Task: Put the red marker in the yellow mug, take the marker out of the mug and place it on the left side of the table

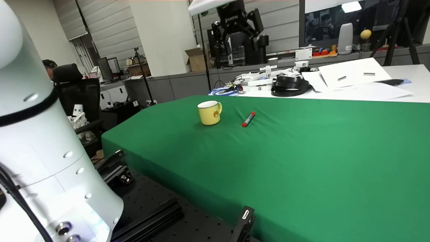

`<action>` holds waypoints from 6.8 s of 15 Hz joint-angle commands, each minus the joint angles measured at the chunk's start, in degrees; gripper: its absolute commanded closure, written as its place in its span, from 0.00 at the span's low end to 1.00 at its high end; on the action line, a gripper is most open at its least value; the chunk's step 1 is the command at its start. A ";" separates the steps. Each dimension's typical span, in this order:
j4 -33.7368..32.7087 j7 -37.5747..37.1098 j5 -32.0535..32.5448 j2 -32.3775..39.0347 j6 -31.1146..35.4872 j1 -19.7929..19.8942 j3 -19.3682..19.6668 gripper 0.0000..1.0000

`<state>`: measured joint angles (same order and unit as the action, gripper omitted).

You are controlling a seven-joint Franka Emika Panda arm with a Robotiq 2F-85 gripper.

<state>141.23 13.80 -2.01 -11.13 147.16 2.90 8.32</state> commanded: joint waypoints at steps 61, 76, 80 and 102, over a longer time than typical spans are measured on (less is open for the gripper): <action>-24.07 -1.11 2.12 43.33 -4.60 2.17 -9.47 0.95; -43.66 -23.09 12.35 43.83 -39.77 -5.97 -1.35 0.94; -50.69 -26.33 12.48 45.16 -58.33 -6.93 -2.34 0.94; -68.29 -38.23 -22.26 57.95 -92.23 -8.85 -6.17 0.94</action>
<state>76.61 -22.87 -21.89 44.62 54.04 -6.58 2.24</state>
